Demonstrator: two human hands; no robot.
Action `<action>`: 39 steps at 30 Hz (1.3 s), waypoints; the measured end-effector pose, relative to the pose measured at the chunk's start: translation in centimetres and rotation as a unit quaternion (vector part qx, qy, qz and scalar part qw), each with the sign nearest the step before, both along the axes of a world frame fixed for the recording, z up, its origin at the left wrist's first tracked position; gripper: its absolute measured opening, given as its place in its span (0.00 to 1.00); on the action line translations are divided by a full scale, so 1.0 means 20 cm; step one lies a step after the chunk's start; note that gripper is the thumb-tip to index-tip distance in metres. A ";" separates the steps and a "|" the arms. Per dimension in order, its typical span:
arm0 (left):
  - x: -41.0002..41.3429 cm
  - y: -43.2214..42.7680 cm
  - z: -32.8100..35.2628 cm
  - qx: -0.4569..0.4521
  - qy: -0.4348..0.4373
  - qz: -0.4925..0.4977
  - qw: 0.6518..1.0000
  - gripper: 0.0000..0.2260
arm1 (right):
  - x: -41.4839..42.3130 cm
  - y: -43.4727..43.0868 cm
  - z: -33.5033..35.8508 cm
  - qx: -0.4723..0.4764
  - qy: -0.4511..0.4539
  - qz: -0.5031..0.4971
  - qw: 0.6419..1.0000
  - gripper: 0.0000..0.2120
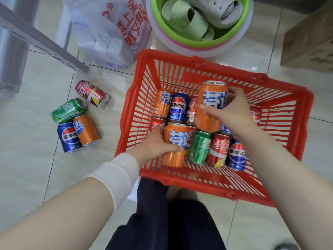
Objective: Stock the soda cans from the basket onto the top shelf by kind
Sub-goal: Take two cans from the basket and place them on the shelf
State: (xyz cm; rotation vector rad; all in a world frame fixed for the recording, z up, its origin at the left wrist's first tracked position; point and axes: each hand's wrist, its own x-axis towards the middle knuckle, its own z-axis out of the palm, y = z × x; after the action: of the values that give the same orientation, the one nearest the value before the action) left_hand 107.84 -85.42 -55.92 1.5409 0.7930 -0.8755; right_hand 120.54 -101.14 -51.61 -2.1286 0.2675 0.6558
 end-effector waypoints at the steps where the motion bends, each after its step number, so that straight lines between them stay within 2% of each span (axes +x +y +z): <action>1: -0.02 0.01 0.11 -0.004 -0.003 0.019 1.000 0.34 | -0.04 -0.04 0.10 0.019 0.015 -0.016 1.000 0.40; 3: -0.05 0.01 0.35 -0.005 -0.018 0.053 0.998 0.33 | -0.14 -0.12 0.31 0.048 0.046 -0.040 0.997 0.38; 8: -0.17 0.00 1.07 -0.035 -0.049 0.113 0.992 0.38 | -0.43 -0.27 0.98 0.117 0.095 -0.040 0.988 0.31; 11: -0.23 -0.02 1.54 -0.066 -0.062 0.109 0.990 0.34 | -0.54 -0.31 1.43 0.142 0.109 -0.021 0.984 0.36; 15: -0.30 -0.04 2.07 -0.104 -0.108 0.117 0.982 0.24 | -0.60 -0.31 1.96 0.178 0.080 -0.001 0.981 0.33; 19: -0.36 -0.02 2.52 -0.122 -0.167 0.134 0.969 0.25 | -0.66 -0.29 2.40 0.208 0.044 -0.003 0.977 0.33; 22: -0.39 0.01 2.79 -0.113 -0.209 0.133 0.962 0.31 | -0.73 -0.24 2.66 0.236 0.020 -0.014 0.971 0.34; 24: -0.40 0.05 2.95 -0.113 -0.242 0.130 0.955 0.33 | -0.78 -0.19 2.81 0.249 0.001 -0.024 0.968 0.43; 26: -0.40 0.09 3.09 -0.105 -0.281 0.108 0.948 0.31 | -0.80 -0.16 2.94 0.267 -0.021 -0.037 0.963 0.50; 30: -0.37 0.16 3.31 -0.081 -0.353 0.066 0.930 0.22 | -0.79 -0.08 3.13 0.297 -0.075 -0.040 0.951 0.48; 35: -0.28 0.19 3.56 -0.035 -0.432 0.050 0.900 0.27 | -0.70 -0.03 3.38 0.304 -0.148 -0.016 0.941 0.47; 39: -0.15 0.22 3.78 -0.006 -0.487 0.038 0.873 0.24 | -0.56 -0.01 3.59 0.312 -0.206 0.003 0.928 0.47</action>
State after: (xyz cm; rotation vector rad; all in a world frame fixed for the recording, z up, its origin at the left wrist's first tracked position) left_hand 104.81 -81.08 19.65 1.6570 0.0949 0.0302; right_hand 109.33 -101.31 20.19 -1.5921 -0.1659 0.2293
